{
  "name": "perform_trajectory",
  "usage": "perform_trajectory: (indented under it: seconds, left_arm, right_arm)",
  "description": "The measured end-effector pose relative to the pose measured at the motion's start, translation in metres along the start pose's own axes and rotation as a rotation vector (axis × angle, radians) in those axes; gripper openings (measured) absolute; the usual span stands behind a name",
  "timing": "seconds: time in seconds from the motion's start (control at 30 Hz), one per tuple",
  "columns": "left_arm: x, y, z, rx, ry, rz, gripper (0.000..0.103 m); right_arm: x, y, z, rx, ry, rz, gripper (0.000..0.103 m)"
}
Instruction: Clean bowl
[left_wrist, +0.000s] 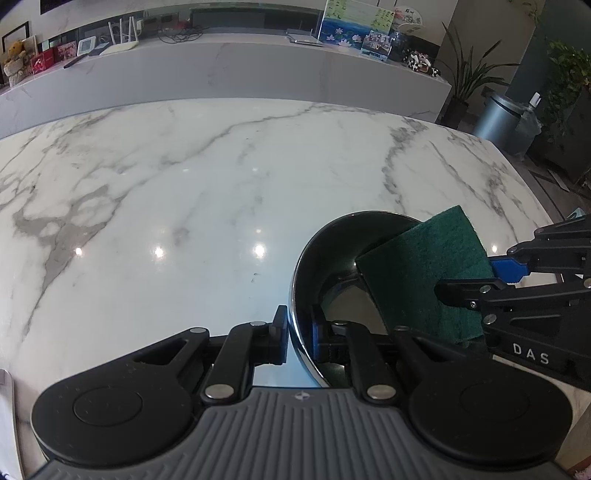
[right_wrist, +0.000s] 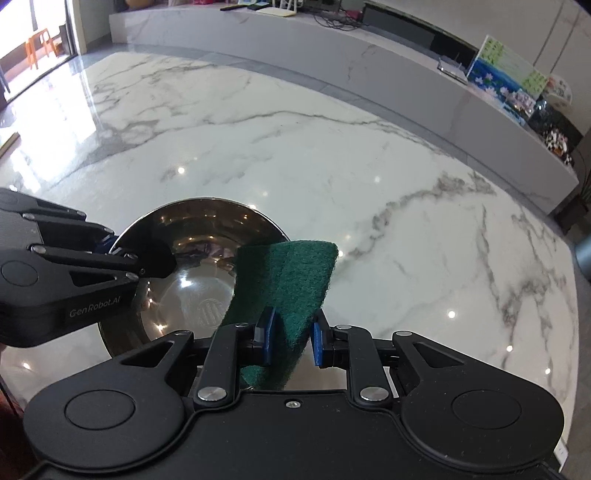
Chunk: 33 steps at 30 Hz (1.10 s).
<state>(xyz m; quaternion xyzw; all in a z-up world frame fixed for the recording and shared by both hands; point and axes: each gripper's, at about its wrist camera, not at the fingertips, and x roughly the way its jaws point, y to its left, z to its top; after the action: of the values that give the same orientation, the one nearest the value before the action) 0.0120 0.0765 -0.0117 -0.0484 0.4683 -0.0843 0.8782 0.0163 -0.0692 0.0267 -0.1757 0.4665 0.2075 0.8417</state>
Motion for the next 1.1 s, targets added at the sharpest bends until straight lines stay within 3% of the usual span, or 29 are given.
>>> perform_trajectory:
  seconds: [0.37, 0.57, 0.83, 0.97, 1.1]
  left_arm:
    - [-0.019, 0.011, 0.002, -0.053, -0.066, -0.032, 0.01]
    - [-0.03, 0.009, 0.0, -0.028, -0.103, -0.05, 0.015]
    - [-0.047, 0.003, -0.001, 0.02, -0.175, -0.085, 0.02]
    - [-0.058, -0.007, -0.002, 0.081, -0.22, -0.128, 0.038]
    - [-0.065, -0.025, -0.004, 0.178, -0.236, -0.144, 0.045]
  right_arm:
    - [-0.016, -0.019, 0.0, 0.156, -0.008, 0.067, 0.015]
    - [-0.026, -0.035, -0.001, 0.272, -0.015, 0.12, 0.015]
    - [-0.051, -0.051, -0.012, 0.349, -0.104, 0.122, 0.014]
    - [-0.065, -0.061, -0.023, 0.388, -0.155, 0.107, 0.014]
    - [-0.073, -0.068, -0.041, 0.417, -0.19, 0.053, 0.014]
